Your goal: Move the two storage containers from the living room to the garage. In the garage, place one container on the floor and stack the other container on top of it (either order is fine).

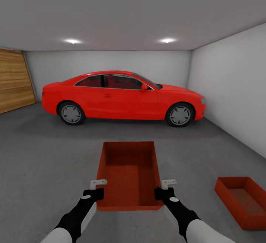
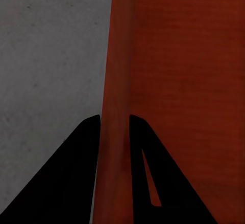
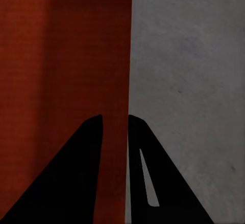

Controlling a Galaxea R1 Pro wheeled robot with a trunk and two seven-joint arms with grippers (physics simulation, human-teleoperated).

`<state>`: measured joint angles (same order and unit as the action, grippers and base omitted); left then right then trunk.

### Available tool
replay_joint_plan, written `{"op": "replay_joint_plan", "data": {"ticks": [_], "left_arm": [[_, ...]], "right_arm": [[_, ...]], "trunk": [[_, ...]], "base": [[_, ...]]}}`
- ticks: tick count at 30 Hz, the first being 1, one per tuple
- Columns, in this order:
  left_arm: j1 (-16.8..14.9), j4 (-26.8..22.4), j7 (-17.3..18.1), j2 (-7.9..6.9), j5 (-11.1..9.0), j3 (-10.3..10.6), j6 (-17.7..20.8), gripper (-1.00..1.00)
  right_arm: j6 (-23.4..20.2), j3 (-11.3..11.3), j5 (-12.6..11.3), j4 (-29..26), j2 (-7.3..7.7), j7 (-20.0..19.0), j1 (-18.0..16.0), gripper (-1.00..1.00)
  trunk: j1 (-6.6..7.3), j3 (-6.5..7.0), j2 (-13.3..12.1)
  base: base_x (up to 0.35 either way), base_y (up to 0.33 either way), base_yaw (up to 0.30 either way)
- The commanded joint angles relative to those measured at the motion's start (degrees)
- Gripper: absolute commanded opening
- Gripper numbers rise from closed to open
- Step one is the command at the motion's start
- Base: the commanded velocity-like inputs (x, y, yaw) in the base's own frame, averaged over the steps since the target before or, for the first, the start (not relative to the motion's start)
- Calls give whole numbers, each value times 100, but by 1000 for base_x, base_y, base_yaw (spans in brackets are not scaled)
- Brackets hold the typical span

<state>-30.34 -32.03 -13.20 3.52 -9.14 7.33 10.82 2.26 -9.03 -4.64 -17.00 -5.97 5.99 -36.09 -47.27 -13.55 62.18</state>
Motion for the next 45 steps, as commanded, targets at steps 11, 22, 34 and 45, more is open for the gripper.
{"op": "replay_joint_plan", "data": {"ticks": [11,22,34,45], "left_arm": [[-7,-31,-87,-9,52,-47,-36,-100],[-7,-31,-87,-9,47,-46,-27,-100],[-8,-31,-87,-9,44,-47,-27,-100],[-7,-31,-80,-9,44,-47,-21,-100]], "right_arm": [[37,77,-64,21,60,271,-3,-100],[38,77,-64,21,60,280,-3,-100],[38,77,-64,21,60,280,-3,-100],[30,77,-64,21,60,280,-3,-100]], "trunk": [[-4,-7,5],[-4,-7,5],[-4,-7,5],[-4,-7,5]], "base": [[322,0,-121],[322,84,-286],[322,161,-287],[320,173,-287]]}}
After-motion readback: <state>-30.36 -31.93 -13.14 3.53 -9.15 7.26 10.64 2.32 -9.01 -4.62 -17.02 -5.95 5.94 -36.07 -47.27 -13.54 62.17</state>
